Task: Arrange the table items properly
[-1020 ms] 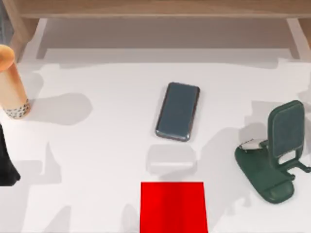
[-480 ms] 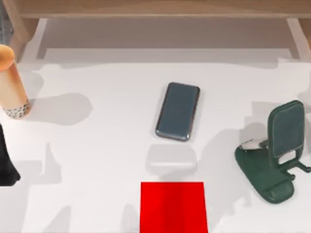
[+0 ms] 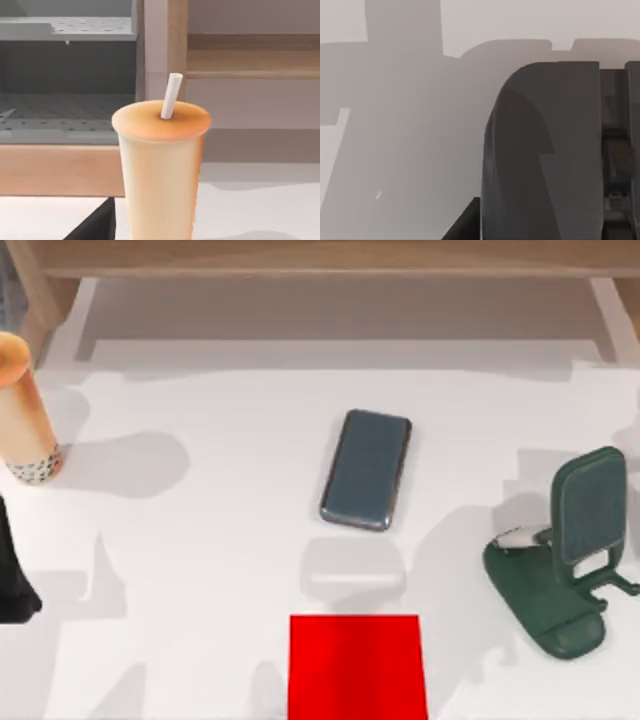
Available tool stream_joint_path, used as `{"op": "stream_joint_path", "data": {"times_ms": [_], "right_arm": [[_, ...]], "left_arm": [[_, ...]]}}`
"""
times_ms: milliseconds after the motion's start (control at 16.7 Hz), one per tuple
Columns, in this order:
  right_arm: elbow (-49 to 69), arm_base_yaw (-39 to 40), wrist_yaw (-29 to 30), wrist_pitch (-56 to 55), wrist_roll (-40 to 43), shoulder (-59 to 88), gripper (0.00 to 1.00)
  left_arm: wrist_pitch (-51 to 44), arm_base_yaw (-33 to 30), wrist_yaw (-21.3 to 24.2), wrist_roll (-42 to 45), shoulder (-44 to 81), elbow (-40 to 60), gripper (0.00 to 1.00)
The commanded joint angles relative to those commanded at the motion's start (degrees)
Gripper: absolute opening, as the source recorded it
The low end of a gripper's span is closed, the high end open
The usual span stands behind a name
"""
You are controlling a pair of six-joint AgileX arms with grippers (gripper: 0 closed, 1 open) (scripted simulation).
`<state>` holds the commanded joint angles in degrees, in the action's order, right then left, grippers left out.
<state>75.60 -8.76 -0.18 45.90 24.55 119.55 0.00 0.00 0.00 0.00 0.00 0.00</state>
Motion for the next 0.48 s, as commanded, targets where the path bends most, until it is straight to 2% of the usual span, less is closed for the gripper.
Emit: {"op": "stream_joint_path", "data": {"times_ms": [60,120,480], "right_arm": [[0.0,0.0,0.0,0.0,0.0,0.0,0.02],[0.0,0.0,0.0,0.0,0.0,0.0,0.0],[0.0,0.0,0.0,0.0,0.0,0.0,0.0]], "left_arm": [[0.0,0.0,0.0,0.0,0.0,0.0,1.0],[0.0,0.0,0.0,0.0,0.0,0.0,1.0],[0.0,0.0,0.0,0.0,0.0,0.0,1.0]]}}
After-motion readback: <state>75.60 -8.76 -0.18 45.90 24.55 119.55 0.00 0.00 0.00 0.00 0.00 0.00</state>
